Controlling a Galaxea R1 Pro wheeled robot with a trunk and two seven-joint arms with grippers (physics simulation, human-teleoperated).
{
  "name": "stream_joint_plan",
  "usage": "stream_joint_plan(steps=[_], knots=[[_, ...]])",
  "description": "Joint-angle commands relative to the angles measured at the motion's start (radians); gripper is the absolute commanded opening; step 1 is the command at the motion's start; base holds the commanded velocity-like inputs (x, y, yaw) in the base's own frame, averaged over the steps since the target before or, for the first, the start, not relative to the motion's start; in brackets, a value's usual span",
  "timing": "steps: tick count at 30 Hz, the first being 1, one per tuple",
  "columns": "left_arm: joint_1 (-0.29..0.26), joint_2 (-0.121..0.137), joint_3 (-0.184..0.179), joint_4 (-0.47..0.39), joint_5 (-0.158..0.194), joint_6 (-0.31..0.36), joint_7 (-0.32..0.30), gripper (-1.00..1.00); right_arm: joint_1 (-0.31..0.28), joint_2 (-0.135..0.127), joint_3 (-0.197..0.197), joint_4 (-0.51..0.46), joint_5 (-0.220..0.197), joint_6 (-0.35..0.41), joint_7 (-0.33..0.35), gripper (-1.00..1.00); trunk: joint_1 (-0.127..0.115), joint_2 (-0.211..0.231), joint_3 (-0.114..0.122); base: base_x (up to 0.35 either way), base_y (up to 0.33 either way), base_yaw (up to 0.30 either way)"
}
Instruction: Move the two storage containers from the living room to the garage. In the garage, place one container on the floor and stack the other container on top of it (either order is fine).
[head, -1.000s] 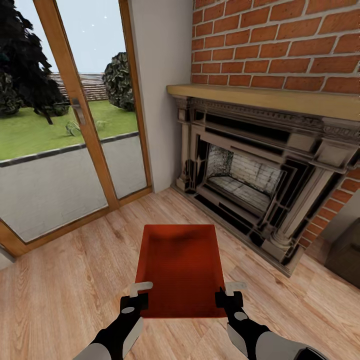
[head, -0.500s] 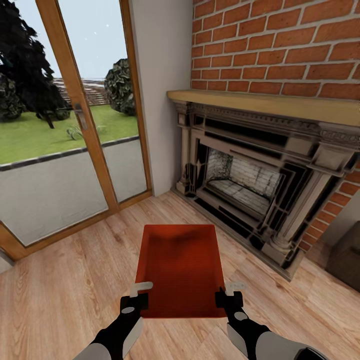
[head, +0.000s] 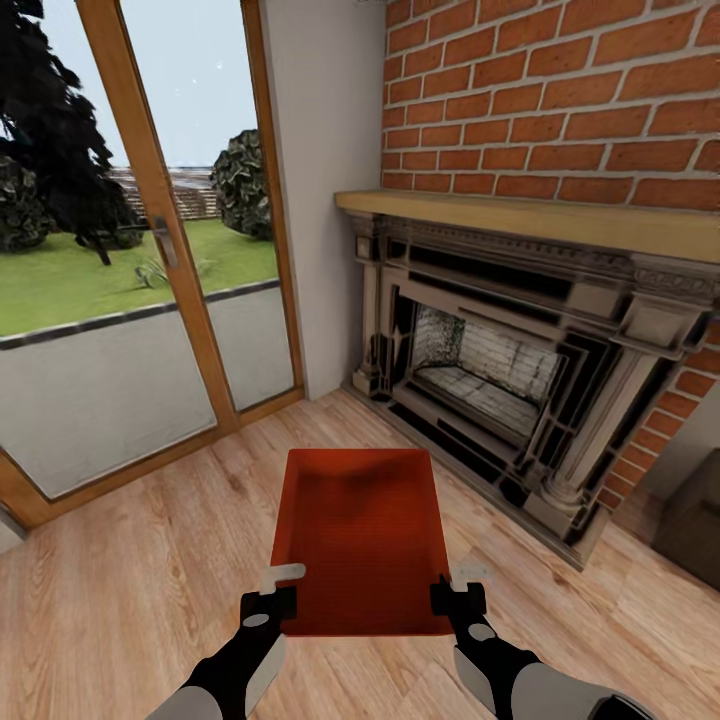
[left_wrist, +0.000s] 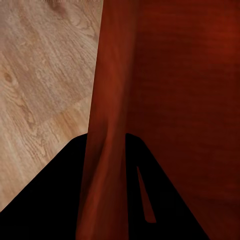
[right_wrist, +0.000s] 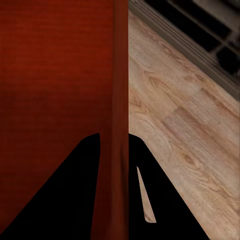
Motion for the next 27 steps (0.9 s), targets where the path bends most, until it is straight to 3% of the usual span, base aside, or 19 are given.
stream_joint_plan(steps=[1,15,27], knots=[[-0.001,0.000,-0.004,-0.002,0.005,0.000,0.007,-1.00,-0.001,0.000,0.016,0.005,-0.031,-0.010,0.000,-1.00,0.000,-0.001,0.000,0.000,0.000,0.000],[-0.001,0.000,-0.005,-0.002,0.005,0.000,0.007,-1.00,-0.001,0.000,0.016,0.005,-0.031,-0.010,0.000,-1.00,0.000,-0.001,0.022,0.000,0.000,0.000],[-0.001,0.000,-0.005,-0.002,0.005,0.000,0.007,-1.00,-0.001,0.000,0.015,0.005,-0.032,-0.009,-0.001,-1.00,0.000,-0.001,0.024,0.000,0.000,0.000]])
